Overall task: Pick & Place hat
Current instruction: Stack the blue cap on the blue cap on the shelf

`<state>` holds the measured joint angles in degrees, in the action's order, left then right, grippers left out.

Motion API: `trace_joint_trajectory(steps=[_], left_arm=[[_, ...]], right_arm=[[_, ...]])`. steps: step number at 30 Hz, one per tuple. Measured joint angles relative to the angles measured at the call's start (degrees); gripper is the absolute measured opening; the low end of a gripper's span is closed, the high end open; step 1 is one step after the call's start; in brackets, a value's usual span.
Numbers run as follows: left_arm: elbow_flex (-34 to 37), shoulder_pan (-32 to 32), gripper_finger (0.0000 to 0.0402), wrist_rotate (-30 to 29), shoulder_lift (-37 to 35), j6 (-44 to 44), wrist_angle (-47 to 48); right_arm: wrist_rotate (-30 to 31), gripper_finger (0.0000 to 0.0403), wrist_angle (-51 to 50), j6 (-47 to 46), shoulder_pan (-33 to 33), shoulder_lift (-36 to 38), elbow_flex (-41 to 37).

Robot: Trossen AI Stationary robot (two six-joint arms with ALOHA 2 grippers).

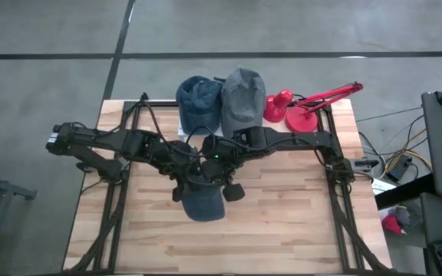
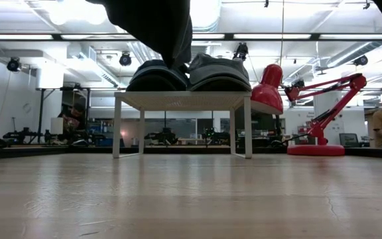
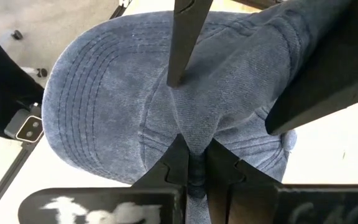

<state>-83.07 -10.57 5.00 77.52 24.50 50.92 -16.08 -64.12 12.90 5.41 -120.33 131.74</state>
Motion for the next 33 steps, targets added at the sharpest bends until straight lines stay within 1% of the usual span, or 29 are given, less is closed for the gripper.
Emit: trace_joint_trajectory(steps=[7,9,11,14,19,22,23,29,33], left_arm=[[0.0,0.0,0.0274,0.01,0.0,0.03,-0.04],[0.14,0.02,0.0266,0.01,0.0,0.06,-0.13],[0.44,0.02,0.0246,0.01,0.0,0.19,-0.36],[1.18,0.02,0.02,0.23,0.0,0.23,-1.03],[1.77,0.09,0.0101,2.17,-0.02,0.45,-1.51],[1.77,0.09,0.0032,3.89,-0.02,0.41,-1.62],[1.77,0.09,0.0017,4.11,-0.02,0.44,-1.6],[1.77,0.07,0.0005,4.14,0.02,1.37,-1.38],[1.79,-0.03,0.0003,4.57,0.08,2.75,-0.2]], right_arm=[[0.02,0.0018,1.36,-0.3,0.07,0.0,0.0],[0.03,0.0018,1.83,-0.3,0.13,-0.01,0.0],[0.05,0.0018,2.07,-0.26,0.23,-0.03,0.0],[0.91,0.0018,2.15,-0.22,0.35,-0.05,0.0],[1.07,0.002,2.15,-0.08,0.35,-0.15,0.0],[1.03,0.0033,2.15,0.35,0.37,-0.15,0.0],[1.01,0.004,2.16,0.49,0.37,-0.15,0.0],[0.98,0.0087,0.84,0.03,0.31,-0.15,0.02],[1.28,0.012,-2.28,-0.69,0.0,0.06,0.04]])
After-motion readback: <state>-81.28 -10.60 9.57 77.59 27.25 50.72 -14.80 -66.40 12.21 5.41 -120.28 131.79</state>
